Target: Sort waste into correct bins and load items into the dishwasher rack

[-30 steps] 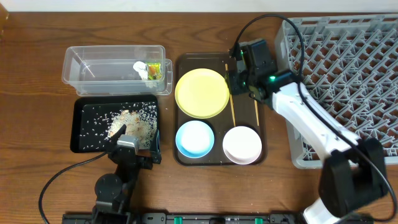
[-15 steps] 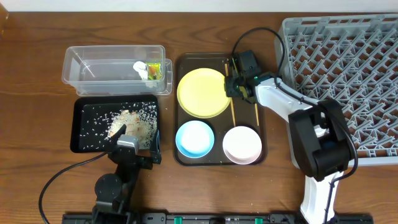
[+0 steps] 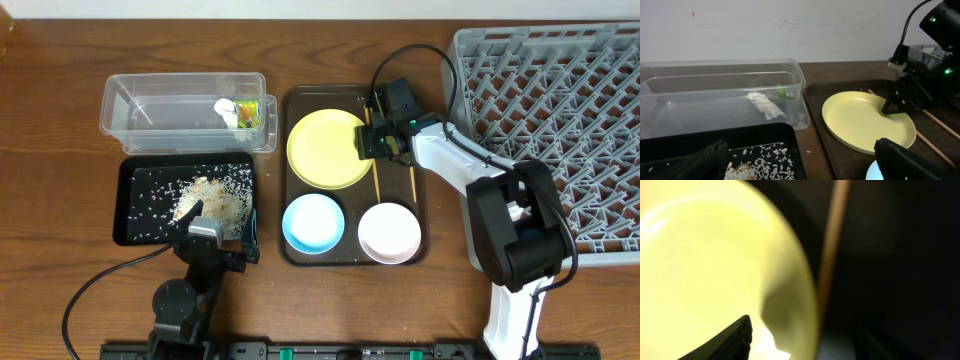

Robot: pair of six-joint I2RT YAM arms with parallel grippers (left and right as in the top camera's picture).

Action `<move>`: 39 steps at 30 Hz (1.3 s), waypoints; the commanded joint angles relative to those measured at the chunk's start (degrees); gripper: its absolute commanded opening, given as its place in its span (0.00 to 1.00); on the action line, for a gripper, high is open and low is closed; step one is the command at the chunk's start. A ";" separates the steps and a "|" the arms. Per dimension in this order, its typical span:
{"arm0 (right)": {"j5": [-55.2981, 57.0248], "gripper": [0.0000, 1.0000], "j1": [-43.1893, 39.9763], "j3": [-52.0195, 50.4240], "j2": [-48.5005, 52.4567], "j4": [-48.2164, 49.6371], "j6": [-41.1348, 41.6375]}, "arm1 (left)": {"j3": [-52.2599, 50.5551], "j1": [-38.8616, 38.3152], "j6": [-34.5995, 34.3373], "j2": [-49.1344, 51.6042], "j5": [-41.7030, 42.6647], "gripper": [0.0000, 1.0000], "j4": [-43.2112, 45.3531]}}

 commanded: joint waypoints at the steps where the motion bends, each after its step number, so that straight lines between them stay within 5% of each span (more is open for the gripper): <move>1: -5.11 0.61 -0.96 -0.63 -3.43 -0.68 -1.86 | -1.40 0.46 0.55 -0.35 0.83 0.95 -1.09; 6: 1.51 0.45 -2.62 -0.63 -6.16 -0.79 0.81 | -1.40 0.46 0.55 -0.35 0.83 0.95 -1.09; 15: 3.10 0.38 -5.27 -0.70 -4.76 -0.76 0.74 | -1.40 0.46 0.55 -0.35 0.83 0.95 -1.09; 39: 9.03 0.42 -0.39 -0.79 1.49 -2.69 0.74 | -1.40 0.46 0.55 -0.35 0.83 0.95 -1.09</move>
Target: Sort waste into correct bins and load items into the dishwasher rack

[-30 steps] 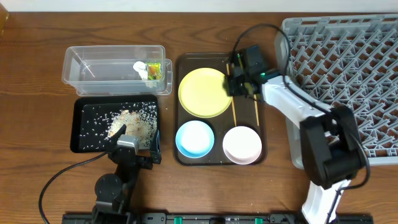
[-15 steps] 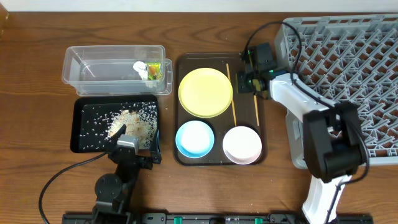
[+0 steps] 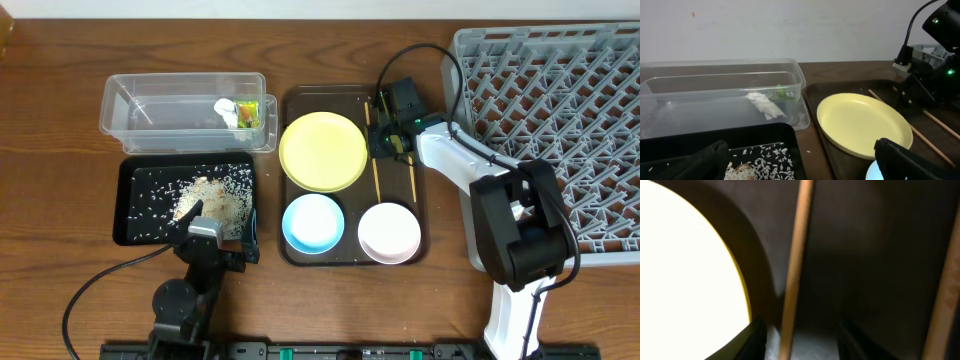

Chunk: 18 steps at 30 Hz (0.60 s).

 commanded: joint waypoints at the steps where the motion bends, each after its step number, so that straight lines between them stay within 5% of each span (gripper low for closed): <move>1: 6.23 0.41 0.70 -0.39 1.31 -2.75 0.28 | -1.40 0.46 0.55 -0.35 0.83 0.95 -1.11; 13: 7.45 0.32 0.63 -0.35 1.38 -6.97 0.11 | -1.40 0.46 0.55 -0.35 0.83 0.95 -1.11; 18: -1.40 0.09 0.63 1.16 1.03 -9.66 1.20 | -1.40 0.46 0.55 -0.35 0.83 0.95 -1.11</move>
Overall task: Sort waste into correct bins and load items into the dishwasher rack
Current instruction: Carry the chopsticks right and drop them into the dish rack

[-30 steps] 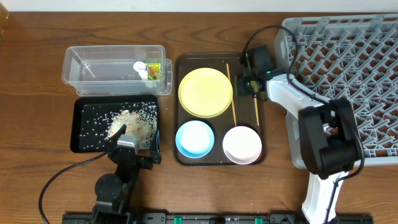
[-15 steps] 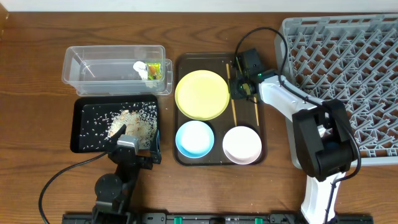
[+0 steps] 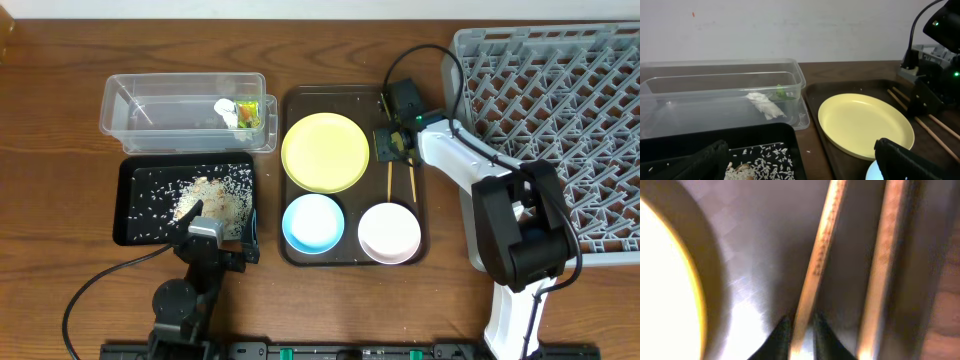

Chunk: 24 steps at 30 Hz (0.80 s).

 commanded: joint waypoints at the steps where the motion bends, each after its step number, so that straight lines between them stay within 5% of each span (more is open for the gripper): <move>1: -8.41 0.06 0.68 0.68 1.18 -3.32 2.62 | -1.40 0.46 0.55 -0.37 0.83 0.95 -1.11; 12: -8.39 0.01 -1.09 19.06 -2.64 -20.11 2.01 | -1.40 0.46 0.55 -0.37 0.83 0.95 -1.11; 24: -1.16 0.01 -15.80 28.96 -6.62 -28.92 -7.65 | -1.40 0.46 0.55 -0.37 0.83 0.95 -1.11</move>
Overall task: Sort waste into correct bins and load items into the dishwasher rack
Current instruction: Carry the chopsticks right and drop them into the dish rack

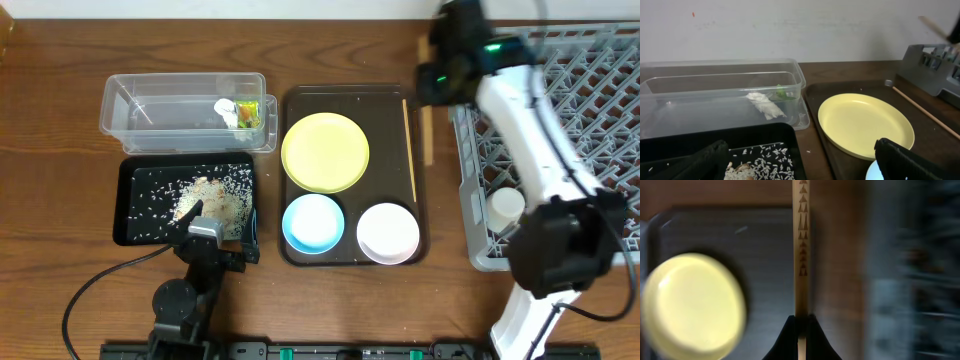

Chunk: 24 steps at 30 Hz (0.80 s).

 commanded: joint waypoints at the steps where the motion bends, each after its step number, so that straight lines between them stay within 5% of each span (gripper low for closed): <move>1: 4.11 0.01 -5.38 1.03 -1.16 -0.63 -6.95 | -1.40 0.46 0.55 -0.37 0.83 0.95 -1.11; 15: 1.05 0.04 -11.52 -2.21 1.57 2.58 -14.86 | -1.40 0.46 0.55 -0.37 0.83 0.95 -1.11; 20: 3.02 0.57 -10.43 -2.03 1.60 3.72 -13.03 | -1.40 0.46 0.57 -0.37 0.83 0.95 -1.11; 24: -2.64 0.60 -9.11 -1.09 -0.33 3.08 -12.04 | -1.40 0.46 0.55 -0.37 0.83 0.95 -1.11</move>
